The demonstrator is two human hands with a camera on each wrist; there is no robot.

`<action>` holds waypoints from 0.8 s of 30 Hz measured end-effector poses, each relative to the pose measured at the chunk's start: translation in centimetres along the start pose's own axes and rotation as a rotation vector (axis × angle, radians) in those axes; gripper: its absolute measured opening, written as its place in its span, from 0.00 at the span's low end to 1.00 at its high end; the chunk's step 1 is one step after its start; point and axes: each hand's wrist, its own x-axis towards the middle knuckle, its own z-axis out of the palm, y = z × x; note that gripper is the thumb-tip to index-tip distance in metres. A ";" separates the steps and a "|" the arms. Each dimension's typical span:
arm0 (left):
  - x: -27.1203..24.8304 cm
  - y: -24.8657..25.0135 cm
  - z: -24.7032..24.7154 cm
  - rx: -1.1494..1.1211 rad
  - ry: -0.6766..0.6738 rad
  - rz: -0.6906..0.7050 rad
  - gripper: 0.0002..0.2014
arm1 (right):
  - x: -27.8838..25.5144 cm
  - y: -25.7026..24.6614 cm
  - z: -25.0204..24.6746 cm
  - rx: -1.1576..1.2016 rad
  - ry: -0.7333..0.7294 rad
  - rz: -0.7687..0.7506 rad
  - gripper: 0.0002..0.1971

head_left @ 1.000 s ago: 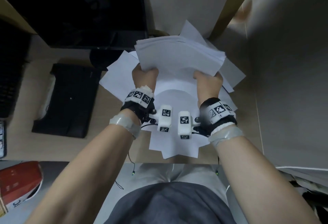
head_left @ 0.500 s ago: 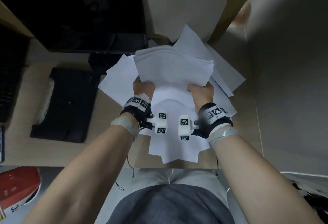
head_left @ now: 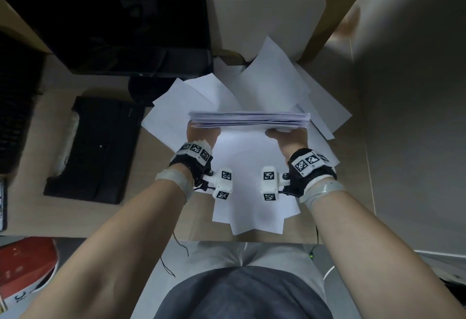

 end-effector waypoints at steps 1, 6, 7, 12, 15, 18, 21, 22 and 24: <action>0.1 0.6 0.0 -0.012 0.014 0.054 0.22 | -0.1 -0.4 0.0 0.015 -0.004 -0.015 0.16; -1.7 2.5 -1.2 -0.357 0.187 0.250 0.10 | -1.3 -1.6 -0.3 0.125 0.035 -0.071 0.17; -2.0 2.4 -1.3 -0.402 0.169 0.240 0.09 | -1.3 -1.3 -0.3 0.147 0.045 -0.082 0.18; -1.2 -1.3 0.7 -0.291 0.008 0.047 0.10 | -0.2 1.8 0.8 0.037 -0.077 0.037 0.19; -0.8 -1.7 1.0 -0.366 0.027 -0.048 0.06 | 1.0 2.6 1.6 -0.071 -0.040 0.051 0.16; -1.0 -1.7 0.5 -0.338 0.036 -0.080 0.13 | 0.9 2.0 2.0 -0.171 -0.040 -0.022 0.17; -1.6 -2.9 -0.6 -0.315 0.049 -0.156 0.12 | 0.3 1.5 2.9 -0.295 -0.107 -0.075 0.19; -1.5 -3.9 -0.9 -0.325 0.034 -0.206 0.06 | 0.3 1.4 3.4 -0.351 -0.149 -0.088 0.19; -1.7 -5.6 -1.3 -0.359 -0.012 -0.284 0.15 | 0.5 1.4 4.6 -0.443 -0.241 -0.103 0.18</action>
